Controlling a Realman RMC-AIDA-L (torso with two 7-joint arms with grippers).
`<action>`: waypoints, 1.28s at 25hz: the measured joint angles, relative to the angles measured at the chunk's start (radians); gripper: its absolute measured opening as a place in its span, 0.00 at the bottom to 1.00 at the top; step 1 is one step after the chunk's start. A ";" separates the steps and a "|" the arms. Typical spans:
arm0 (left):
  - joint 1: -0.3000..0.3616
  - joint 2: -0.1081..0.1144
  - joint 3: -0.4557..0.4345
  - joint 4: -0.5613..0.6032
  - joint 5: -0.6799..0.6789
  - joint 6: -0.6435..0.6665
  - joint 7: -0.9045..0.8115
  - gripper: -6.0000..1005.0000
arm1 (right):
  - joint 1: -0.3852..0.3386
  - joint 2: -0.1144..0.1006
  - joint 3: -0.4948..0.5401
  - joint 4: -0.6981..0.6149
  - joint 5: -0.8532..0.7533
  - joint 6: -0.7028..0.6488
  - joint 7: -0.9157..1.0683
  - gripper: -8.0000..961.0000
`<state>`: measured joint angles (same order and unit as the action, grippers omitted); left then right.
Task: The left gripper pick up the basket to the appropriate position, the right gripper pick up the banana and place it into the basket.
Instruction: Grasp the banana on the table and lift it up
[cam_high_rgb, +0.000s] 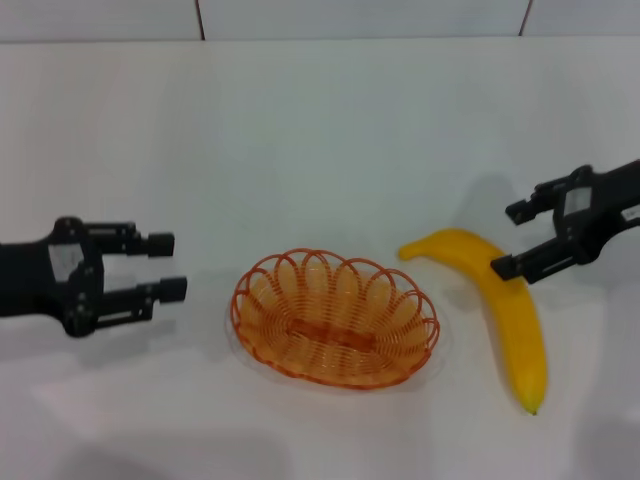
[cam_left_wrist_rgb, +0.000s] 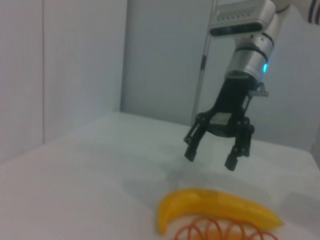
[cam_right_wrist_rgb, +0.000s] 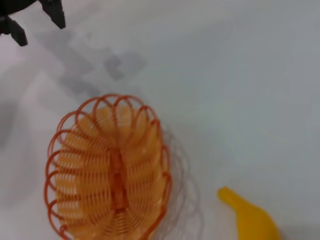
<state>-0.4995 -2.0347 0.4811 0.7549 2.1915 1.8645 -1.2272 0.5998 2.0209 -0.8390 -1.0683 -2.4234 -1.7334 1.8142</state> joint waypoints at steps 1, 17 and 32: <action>0.004 0.000 0.000 -0.001 0.037 0.003 0.000 0.54 | -0.001 0.000 -0.005 0.011 0.000 0.007 -0.002 0.86; 0.005 -0.004 -0.010 -0.099 0.059 -0.007 0.068 0.54 | -0.002 -0.004 0.024 0.156 -0.001 0.105 -0.044 0.85; 0.006 -0.001 -0.012 -0.103 0.058 -0.007 0.064 0.54 | -0.014 0.002 0.005 0.249 -0.029 0.246 -0.120 0.85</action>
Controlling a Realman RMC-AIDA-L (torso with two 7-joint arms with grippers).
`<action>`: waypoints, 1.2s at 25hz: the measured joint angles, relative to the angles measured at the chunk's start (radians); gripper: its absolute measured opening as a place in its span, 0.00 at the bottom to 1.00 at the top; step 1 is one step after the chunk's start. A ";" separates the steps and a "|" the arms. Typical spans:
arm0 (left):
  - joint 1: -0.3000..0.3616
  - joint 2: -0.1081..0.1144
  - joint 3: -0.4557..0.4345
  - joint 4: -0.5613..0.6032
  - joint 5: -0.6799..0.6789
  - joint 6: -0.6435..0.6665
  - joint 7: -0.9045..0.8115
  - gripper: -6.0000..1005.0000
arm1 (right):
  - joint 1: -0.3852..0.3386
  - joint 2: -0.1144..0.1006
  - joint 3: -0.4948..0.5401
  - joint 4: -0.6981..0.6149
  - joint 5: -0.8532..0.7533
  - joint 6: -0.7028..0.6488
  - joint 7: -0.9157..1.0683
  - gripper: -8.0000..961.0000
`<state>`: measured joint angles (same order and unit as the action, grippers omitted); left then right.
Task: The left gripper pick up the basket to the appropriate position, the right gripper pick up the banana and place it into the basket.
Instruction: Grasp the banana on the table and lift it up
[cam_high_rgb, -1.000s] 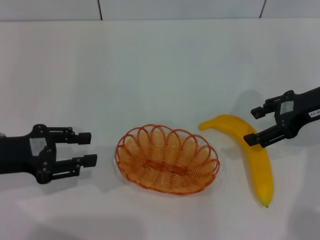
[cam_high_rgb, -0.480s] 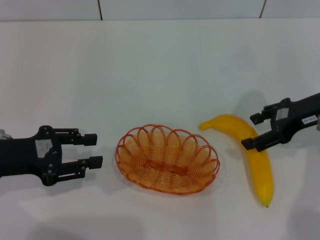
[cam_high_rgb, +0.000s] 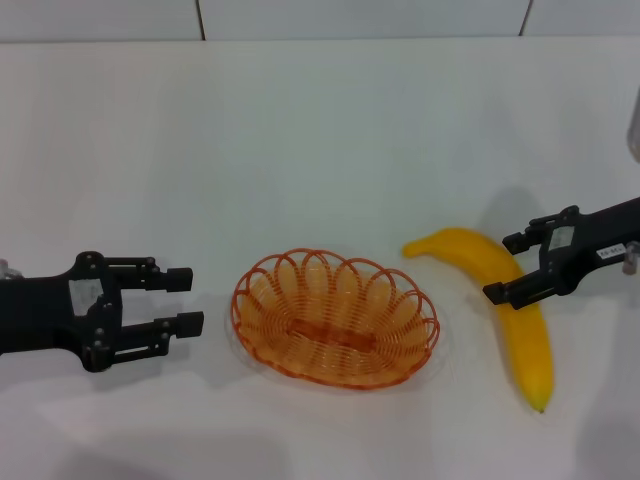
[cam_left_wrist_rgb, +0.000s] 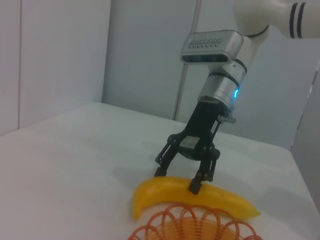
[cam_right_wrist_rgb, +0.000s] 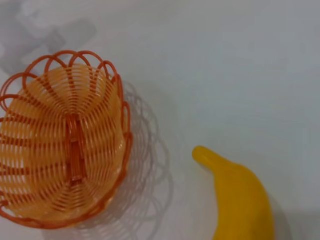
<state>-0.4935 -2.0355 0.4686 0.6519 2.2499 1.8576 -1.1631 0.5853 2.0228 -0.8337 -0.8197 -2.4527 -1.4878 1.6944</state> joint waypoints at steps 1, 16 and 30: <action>0.000 0.000 0.000 0.000 0.000 0.000 0.000 0.54 | 0.000 0.000 0.000 0.005 0.000 0.008 -0.002 0.85; 0.000 0.001 -0.001 0.000 0.001 0.000 -0.012 0.54 | -0.001 -0.010 0.022 0.002 -0.004 0.084 0.011 0.85; -0.002 0.002 -0.001 0.000 0.000 0.000 -0.012 0.54 | 0.005 -0.010 0.026 0.010 -0.025 0.078 0.022 0.84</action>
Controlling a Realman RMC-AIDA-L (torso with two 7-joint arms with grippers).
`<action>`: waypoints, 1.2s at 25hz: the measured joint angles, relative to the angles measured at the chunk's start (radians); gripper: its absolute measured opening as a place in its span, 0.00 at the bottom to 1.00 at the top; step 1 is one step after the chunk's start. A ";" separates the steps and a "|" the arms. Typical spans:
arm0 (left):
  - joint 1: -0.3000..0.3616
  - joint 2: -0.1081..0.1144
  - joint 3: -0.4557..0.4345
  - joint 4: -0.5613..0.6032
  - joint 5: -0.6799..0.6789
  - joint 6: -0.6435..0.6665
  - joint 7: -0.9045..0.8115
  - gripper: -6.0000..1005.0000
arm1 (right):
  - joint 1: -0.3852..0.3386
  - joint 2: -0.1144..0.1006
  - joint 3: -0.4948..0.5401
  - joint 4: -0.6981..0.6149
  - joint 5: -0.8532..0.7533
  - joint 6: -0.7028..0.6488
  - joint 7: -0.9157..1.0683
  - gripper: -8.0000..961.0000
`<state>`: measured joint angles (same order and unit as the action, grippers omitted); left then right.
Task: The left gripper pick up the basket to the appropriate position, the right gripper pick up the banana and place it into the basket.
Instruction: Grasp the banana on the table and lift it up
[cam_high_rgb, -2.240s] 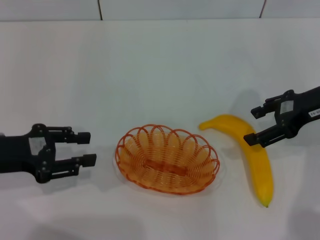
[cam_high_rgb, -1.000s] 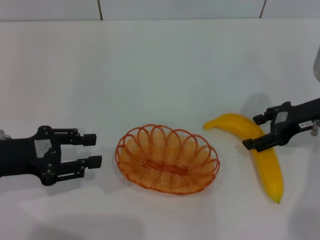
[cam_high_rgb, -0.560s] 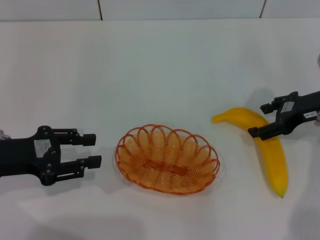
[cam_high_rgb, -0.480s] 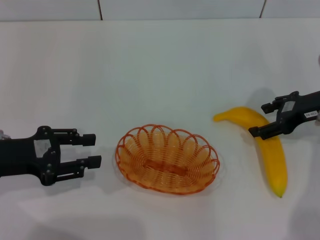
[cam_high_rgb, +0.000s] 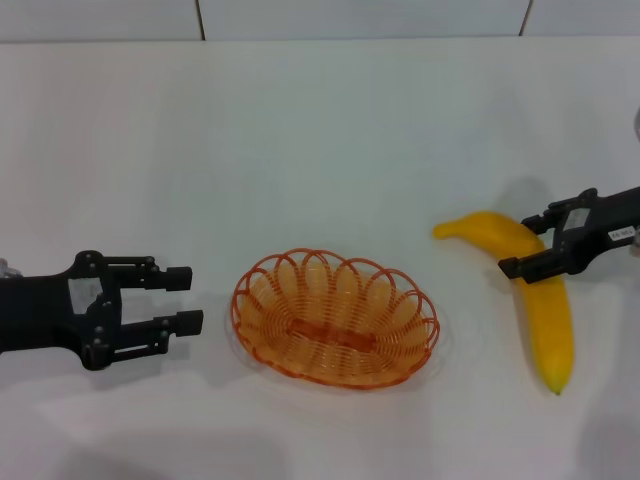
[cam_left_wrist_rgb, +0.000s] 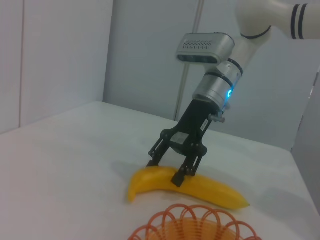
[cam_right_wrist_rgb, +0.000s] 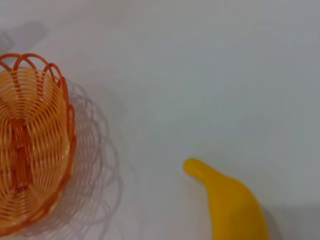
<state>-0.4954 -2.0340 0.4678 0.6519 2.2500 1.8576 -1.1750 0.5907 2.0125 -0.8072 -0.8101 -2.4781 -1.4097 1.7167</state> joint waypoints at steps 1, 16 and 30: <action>0.000 0.000 0.000 0.000 0.000 0.000 0.000 0.54 | 0.000 0.000 -0.002 0.000 -0.005 0.001 0.004 0.84; 0.006 0.000 -0.012 0.000 -0.001 0.000 0.000 0.54 | 0.002 0.000 0.016 -0.008 -0.005 -0.017 0.027 0.56; 0.079 0.006 -0.012 0.028 0.006 0.053 -0.013 0.54 | -0.006 -0.003 0.031 -0.231 0.190 -0.237 0.029 0.53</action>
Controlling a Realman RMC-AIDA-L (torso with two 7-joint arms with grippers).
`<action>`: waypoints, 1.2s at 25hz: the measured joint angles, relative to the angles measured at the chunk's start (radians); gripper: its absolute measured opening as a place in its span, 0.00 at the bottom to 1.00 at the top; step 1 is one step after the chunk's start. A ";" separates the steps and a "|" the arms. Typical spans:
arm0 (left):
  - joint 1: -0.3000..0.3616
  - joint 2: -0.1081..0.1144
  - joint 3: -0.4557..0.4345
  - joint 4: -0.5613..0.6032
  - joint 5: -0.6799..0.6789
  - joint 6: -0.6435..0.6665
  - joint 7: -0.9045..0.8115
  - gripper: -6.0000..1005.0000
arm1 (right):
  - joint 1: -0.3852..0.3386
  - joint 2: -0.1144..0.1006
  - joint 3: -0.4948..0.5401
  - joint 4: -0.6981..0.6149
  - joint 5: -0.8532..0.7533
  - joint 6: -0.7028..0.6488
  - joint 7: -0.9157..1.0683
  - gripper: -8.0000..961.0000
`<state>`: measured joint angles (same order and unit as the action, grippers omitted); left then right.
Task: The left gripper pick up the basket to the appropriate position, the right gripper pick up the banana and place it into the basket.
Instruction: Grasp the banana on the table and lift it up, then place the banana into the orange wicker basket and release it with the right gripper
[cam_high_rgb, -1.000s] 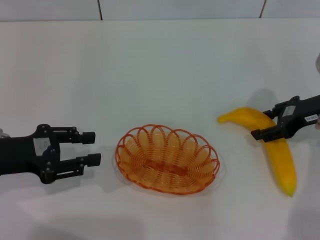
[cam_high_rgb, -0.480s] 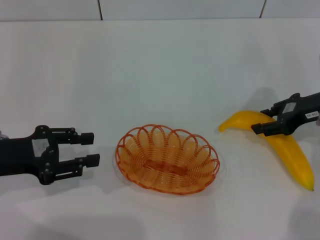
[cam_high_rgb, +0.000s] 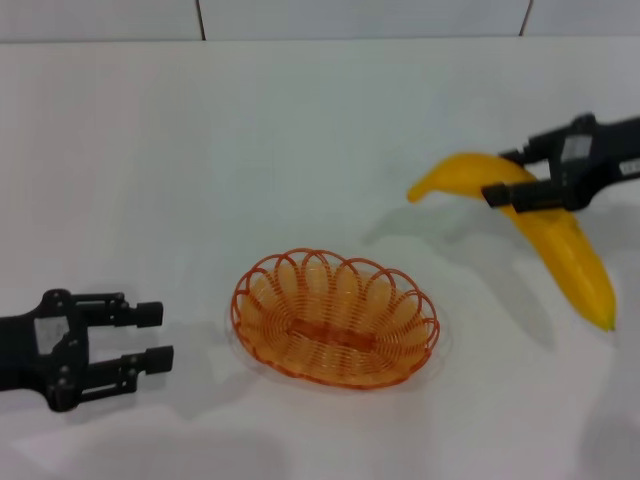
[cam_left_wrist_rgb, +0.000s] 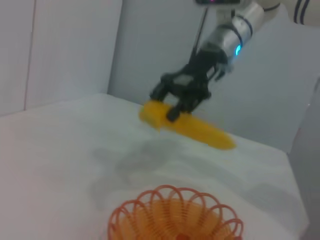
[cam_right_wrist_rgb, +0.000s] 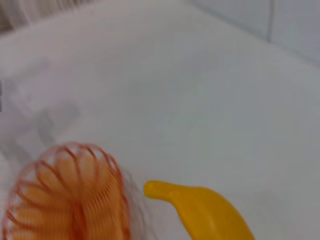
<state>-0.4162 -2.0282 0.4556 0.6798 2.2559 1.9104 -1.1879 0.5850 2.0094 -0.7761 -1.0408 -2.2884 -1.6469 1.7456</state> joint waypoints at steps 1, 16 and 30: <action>0.004 0.000 0.000 0.003 0.000 0.003 0.000 0.54 | 0.002 0.001 0.000 -0.021 0.025 -0.020 0.000 0.53; 0.014 -0.003 -0.017 0.009 -0.005 0.000 0.004 0.53 | 0.075 0.019 -0.441 -0.088 0.409 -0.040 0.037 0.53; 0.000 -0.009 -0.019 -0.066 -0.005 -0.049 0.073 0.53 | 0.168 0.022 -0.648 0.131 0.418 0.264 0.074 0.53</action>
<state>-0.4162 -2.0371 0.4366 0.6135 2.2508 1.8611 -1.1152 0.7531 2.0309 -1.4246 -0.9097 -1.8700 -1.3833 1.8200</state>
